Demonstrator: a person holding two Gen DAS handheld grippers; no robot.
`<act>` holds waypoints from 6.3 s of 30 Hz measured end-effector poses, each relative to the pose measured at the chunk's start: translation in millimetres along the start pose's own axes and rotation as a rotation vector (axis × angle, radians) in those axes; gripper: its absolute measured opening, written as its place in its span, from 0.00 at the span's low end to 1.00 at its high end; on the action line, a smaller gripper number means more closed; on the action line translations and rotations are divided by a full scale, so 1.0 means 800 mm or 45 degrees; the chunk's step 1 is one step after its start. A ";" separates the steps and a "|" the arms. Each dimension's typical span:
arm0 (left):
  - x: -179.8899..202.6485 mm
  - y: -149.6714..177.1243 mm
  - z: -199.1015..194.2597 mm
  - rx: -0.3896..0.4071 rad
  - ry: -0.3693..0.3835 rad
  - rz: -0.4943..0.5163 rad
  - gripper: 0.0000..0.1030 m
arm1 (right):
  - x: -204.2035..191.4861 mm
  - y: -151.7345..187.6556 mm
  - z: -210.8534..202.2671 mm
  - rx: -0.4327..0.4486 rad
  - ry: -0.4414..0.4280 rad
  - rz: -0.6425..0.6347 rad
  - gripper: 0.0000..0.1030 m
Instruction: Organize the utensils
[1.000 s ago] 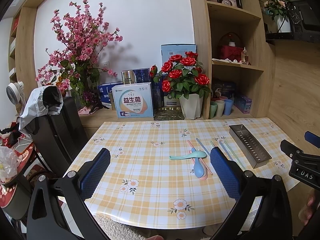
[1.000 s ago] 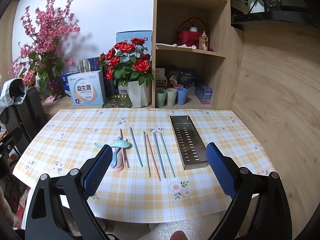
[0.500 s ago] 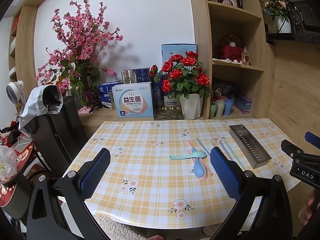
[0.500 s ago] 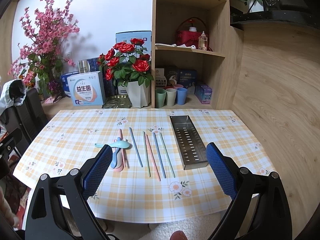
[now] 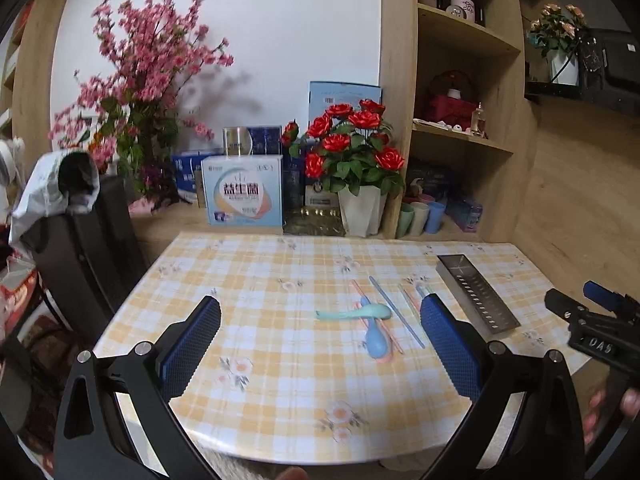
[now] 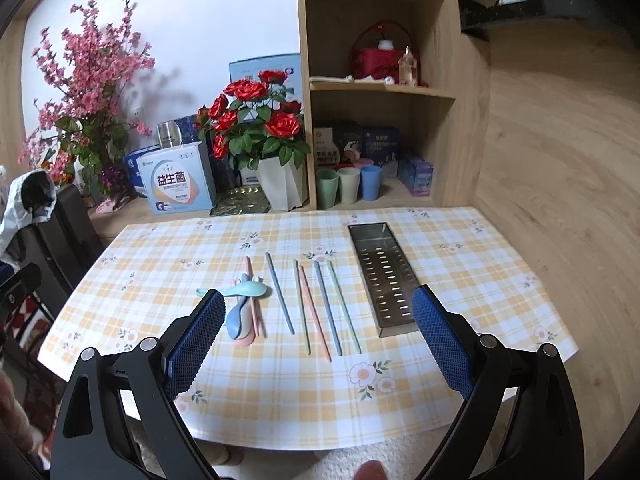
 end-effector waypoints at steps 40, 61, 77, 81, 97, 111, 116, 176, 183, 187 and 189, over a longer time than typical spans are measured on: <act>0.096 0.043 0.385 -0.756 0.492 0.083 0.33 | 0.045 0.007 0.283 -0.423 -0.094 0.105 0.89; 0.089 0.062 0.445 -0.894 0.390 0.062 0.24 | 0.043 0.017 0.301 -0.463 -0.113 0.116 0.89; 0.045 0.091 0.413 -0.960 0.330 0.050 0.16 | 0.042 0.017 0.292 -0.448 -0.113 0.122 0.89; 0.043 0.092 0.413 -0.952 0.344 0.087 0.16 | 0.038 0.019 0.292 -0.452 -0.120 0.114 0.89; 0.050 0.089 0.404 -0.833 0.320 0.132 0.13 | 0.045 0.020 0.288 -0.447 -0.133 0.119 0.89; 0.033 0.094 0.386 -0.813 0.369 0.018 0.00 | 0.013 -0.020 0.349 -0.512 -0.210 -0.131 0.22; 0.034 0.107 0.379 -0.849 0.403 0.053 0.01 | -0.005 -0.021 0.354 -0.529 -0.243 -0.145 0.22; 0.045 0.095 0.408 -0.937 0.371 -0.068 0.21 | 0.018 0.018 0.345 -0.558 -0.342 0.064 0.22; 0.040 0.111 0.388 -0.962 0.265 -0.011 0.21 | 0.019 0.018 0.342 -0.548 -0.359 0.077 0.22; 0.034 0.115 0.380 -0.963 0.242 -0.001 0.22 | 0.019 0.017 0.339 -0.539 -0.374 0.080 0.22; 0.029 0.116 0.374 -0.962 0.242 -0.004 0.22 | 0.021 0.017 0.337 -0.534 -0.380 0.085 0.22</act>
Point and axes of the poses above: each gripper's, at about its wrist camera, not at the fingertips, and z roughly the way its jaws point, x to its right, y to its underside, the point moved 7 cm from there along z, roughly the way its jaws point, and after that the axes turned 14 degrees about -x, right-handed, at the moved point
